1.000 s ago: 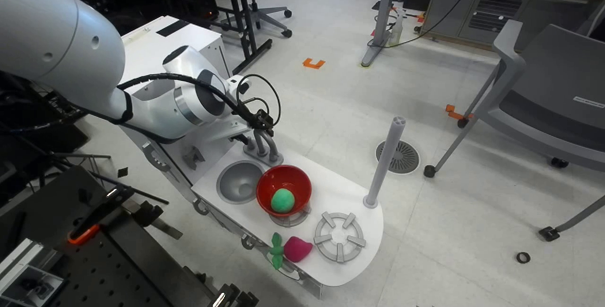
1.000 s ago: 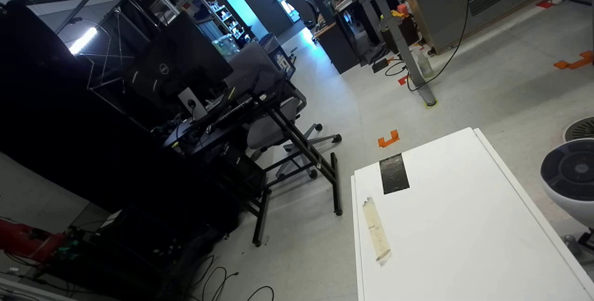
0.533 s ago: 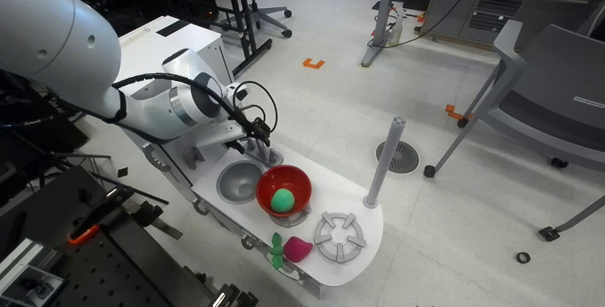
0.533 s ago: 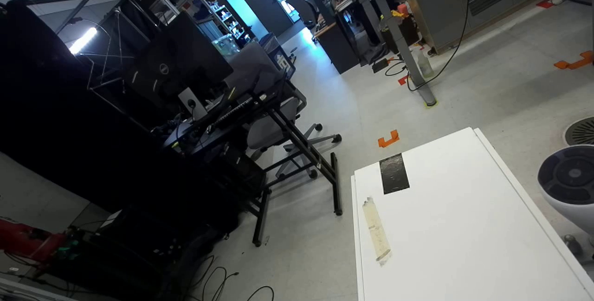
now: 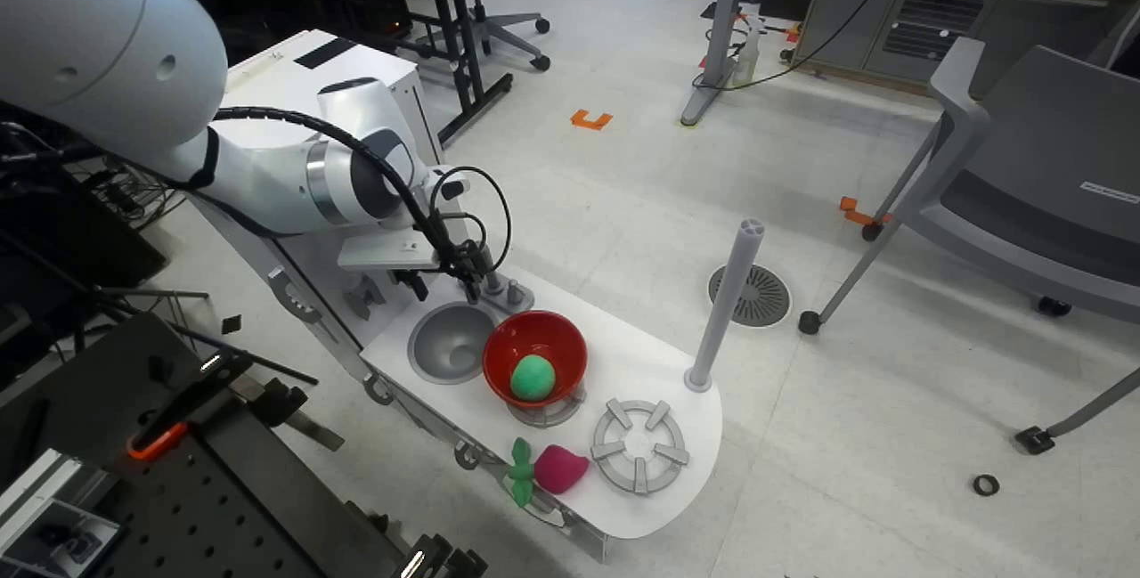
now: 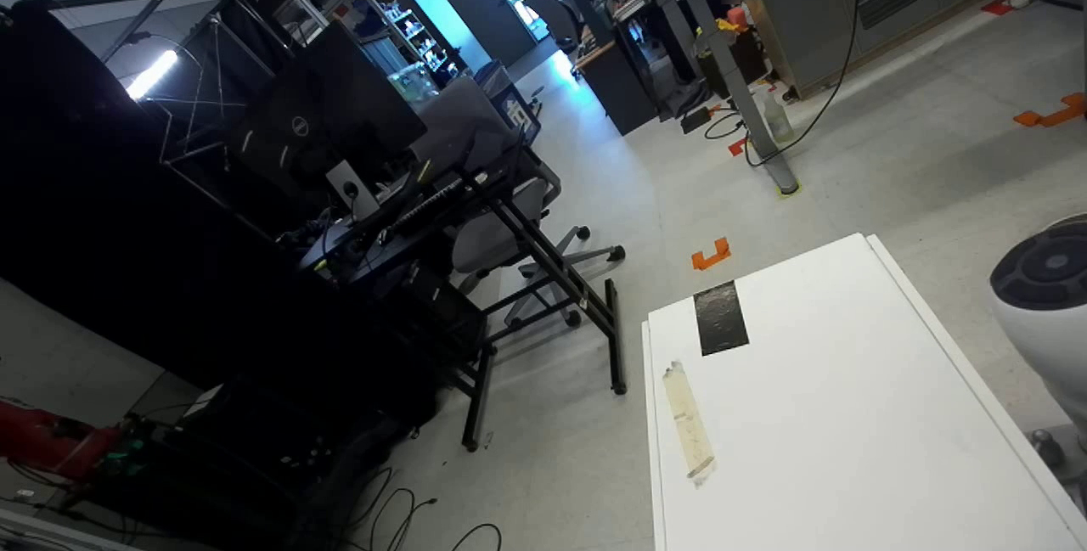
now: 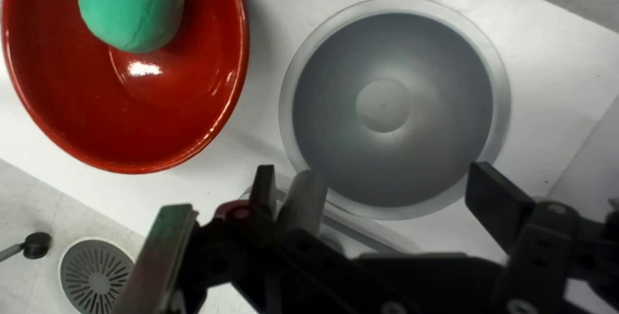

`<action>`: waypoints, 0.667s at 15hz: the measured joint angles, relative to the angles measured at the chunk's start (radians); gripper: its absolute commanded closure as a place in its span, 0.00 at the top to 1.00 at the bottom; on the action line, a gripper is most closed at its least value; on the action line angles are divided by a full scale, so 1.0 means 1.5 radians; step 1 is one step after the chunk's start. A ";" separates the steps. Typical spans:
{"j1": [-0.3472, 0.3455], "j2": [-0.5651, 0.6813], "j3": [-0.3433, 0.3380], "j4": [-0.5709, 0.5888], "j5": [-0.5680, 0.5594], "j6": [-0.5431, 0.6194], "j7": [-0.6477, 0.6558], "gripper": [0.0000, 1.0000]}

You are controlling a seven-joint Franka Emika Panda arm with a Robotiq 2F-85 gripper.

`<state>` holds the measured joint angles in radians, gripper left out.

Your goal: Push the faucet to the center of the sink

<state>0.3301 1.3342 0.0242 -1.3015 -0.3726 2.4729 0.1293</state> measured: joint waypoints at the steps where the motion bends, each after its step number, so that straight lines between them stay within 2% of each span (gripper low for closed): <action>1: -0.011 -0.004 0.012 0.000 0.019 -0.012 -0.008 1.00; 6: -0.043 -0.030 0.051 0.000 0.117 -0.074 -0.042 1.00; 10: -0.051 -0.047 0.058 -0.006 0.138 -0.085 -0.046 1.00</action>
<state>0.2530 1.2641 0.1118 -1.3105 -0.1651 2.3460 0.0608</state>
